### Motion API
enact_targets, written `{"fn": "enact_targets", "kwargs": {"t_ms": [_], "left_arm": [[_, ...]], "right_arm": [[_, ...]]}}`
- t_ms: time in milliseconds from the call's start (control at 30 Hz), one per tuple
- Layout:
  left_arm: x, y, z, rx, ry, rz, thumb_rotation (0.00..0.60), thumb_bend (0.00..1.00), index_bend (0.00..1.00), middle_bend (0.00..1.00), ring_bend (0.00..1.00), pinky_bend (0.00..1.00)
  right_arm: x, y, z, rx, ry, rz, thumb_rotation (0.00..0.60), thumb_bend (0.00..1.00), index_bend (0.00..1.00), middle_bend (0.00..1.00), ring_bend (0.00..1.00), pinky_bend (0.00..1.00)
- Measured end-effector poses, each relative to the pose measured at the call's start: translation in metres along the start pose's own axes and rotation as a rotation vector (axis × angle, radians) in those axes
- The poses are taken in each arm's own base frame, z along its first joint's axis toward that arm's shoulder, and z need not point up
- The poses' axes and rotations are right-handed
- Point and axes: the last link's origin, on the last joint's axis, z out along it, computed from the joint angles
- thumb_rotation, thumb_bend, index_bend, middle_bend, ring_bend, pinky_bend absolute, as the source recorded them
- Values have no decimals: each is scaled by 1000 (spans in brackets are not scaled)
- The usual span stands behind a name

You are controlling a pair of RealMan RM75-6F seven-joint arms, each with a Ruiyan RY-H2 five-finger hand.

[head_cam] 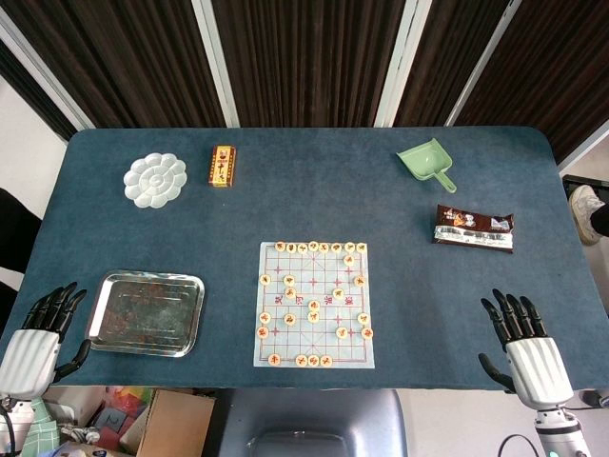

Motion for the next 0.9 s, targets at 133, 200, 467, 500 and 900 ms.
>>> {"fn": "enact_targets", "kwargs": {"t_ms": [133,200,467,500,900], "left_arm": [[0,1,1,-9,-2,-8,600,395,0,0,0,121],[-1,1,2,-11,-8,-13,600,395,0,0,0,121],[1,-5,6,1,-16,-35,600,394,0,0,0,120],[0,-6,6,0,-19,-38,600,394,0,0,0,120],[12,-17,3,18,16,-69,600,394,0,0,0,120]], "right_arm": [[-4,-10,9,77,-5,27,600,400,9,0,0,0],[-8,-21,21,148,-7,29,600,400,63,0,0,0],[-37,-98,82,448,-129,36,600,413,311,0,0,0],[-43,-114,91,489,-161,33,600,416,336,0,0,0],[-82,-272,131,736,-316,53,600,432,443,0,0,0]]}}
